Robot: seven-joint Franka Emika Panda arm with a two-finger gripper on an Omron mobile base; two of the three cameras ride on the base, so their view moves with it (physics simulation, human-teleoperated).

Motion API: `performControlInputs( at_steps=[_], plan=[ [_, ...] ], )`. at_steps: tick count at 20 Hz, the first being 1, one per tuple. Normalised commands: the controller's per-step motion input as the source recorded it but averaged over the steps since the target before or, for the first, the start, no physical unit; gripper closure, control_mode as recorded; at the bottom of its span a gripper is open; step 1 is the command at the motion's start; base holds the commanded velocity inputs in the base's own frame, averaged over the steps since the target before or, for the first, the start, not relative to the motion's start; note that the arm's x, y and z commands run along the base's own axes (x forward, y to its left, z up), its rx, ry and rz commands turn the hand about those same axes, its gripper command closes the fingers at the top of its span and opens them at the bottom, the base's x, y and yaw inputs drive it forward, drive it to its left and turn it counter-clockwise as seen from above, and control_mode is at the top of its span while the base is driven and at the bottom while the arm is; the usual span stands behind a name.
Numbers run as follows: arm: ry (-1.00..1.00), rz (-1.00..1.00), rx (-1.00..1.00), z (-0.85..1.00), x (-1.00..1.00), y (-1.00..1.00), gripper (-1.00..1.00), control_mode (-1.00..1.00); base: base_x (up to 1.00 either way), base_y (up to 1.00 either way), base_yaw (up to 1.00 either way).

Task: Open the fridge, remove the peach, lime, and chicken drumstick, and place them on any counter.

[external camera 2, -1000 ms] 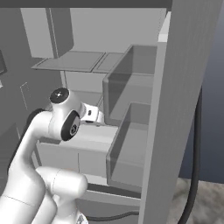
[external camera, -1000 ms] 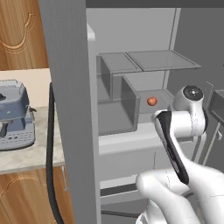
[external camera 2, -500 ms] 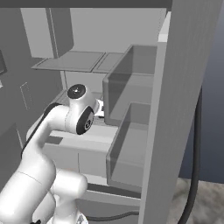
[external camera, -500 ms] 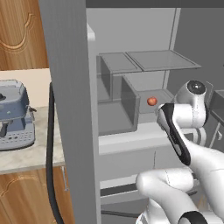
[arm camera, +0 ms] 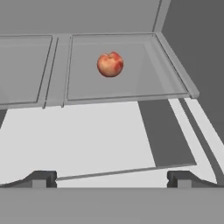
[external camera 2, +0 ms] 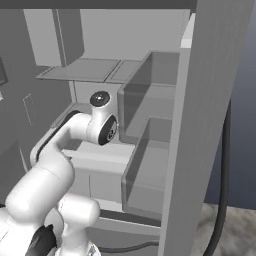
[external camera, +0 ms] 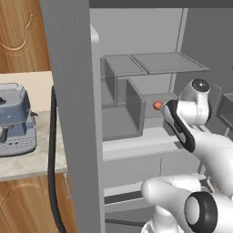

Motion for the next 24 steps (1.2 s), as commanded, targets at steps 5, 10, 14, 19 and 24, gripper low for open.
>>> performControlInputs(
  at_steps=[5, 10, 14, 19, 24],
  plan=[
    [0.00, 0.00, 0.00, -0.04, 0.33, 0.00, -1.00, -1.00, 0.00, 0.00, 0.00],
    [0.00, 0.00, 0.00, -0.14, 0.34, 0.00, -1.00, -1.00, 0.00, 0.00, 0.00],
    [0.00, 0.00, 0.00, -0.23, 0.33, 0.00, -1.00, -1.00, 0.00, 0.00, 0.00],
    [0.00, 0.00, 0.00, -0.14, 0.36, 0.00, -1.00, -1.00, 0.00, 0.00, 0.00],
    [0.00, 0.00, 0.00, -0.10, 0.38, 0.00, -1.00, -1.00, 0.00, 0.00, 0.00]
  ],
)
